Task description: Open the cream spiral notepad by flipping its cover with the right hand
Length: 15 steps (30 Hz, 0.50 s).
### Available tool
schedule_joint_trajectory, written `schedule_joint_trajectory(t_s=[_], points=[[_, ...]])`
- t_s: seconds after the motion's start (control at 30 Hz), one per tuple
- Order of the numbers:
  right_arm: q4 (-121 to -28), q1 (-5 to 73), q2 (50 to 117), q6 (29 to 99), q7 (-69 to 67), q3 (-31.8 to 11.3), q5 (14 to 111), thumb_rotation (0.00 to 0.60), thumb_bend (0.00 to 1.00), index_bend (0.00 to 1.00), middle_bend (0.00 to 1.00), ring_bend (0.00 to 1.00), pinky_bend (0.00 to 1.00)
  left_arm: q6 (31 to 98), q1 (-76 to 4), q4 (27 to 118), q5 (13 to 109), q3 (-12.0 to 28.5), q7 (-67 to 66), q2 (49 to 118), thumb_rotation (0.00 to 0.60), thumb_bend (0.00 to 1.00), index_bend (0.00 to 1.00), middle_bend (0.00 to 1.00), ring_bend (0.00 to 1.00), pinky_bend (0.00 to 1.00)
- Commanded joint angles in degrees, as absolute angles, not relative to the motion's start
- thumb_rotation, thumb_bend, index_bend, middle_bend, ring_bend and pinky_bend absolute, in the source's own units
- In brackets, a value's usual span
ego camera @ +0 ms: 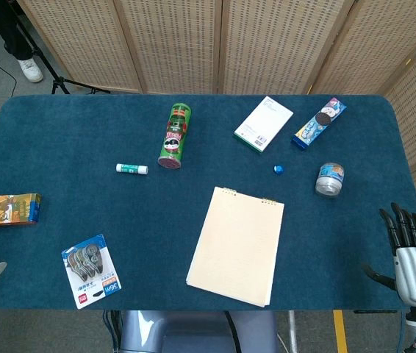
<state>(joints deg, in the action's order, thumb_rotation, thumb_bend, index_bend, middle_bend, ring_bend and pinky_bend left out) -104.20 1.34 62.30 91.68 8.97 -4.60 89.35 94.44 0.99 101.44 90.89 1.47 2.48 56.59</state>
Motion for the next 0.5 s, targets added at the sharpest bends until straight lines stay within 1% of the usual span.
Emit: schedule_joint_trajectory(t_s=[0.03,0.23,0.3,0.37,0.43,0.5], points=[[-104.3,1.5,62.2,91.3,8.8,-4.5,89.3,0.6,0.04,0.0,0.0,0.0,0.0,94.2,0.9,101.6,90.7,1.5,2.5,56.5,0.6,0.0,0.0,0.0,0.0,0.0],[-104.6,1.6,61.9,90.4,8.2,-3.8,89.9,0.6,0.05,0.0,0.0,0.0,0.0,94.3,1.1,101.6,90.7,1.5,2.7,56.4,0.6,0.0,0.0,0.0,0.0,0.0],[-105.0,1.8,61.4,89.2,7.7,-3.1,90.1,0.6,0.06,0.0,0.0,0.0,0.0,94.3,1.1,101.7,90.9,1.4,2.6,56.4,0.6,0.0,0.0,0.0,0.0,0.0],[-105.6,2.3,60.9,87.1,6.7,-2.1,90.6,0.6,0.1,0.04,0.0,0.0,0.0,94.4,1.1,101.7,91.1,1.4,2.4,56.5,0.6,0.0,0.0,0.0,0.0,0.0],[-105.3,3.3,60.5,84.9,5.3,-1.0,92.2,0.6,0.13,0.09,0.0,0.0,0.0,94.3,1.0,101.6,91.3,1.4,2.0,56.7,0.6,0.0,0.0,0.0,0.0,0.0],[-103.6,4.9,60.7,82.6,3.6,0.3,95.5,0.6,0.13,0.14,0.0,0.0,0.0,94.3,0.9,101.5,91.4,1.4,1.7,56.9,0.6,0.0,0.0,0.0,0.0,0.0]])
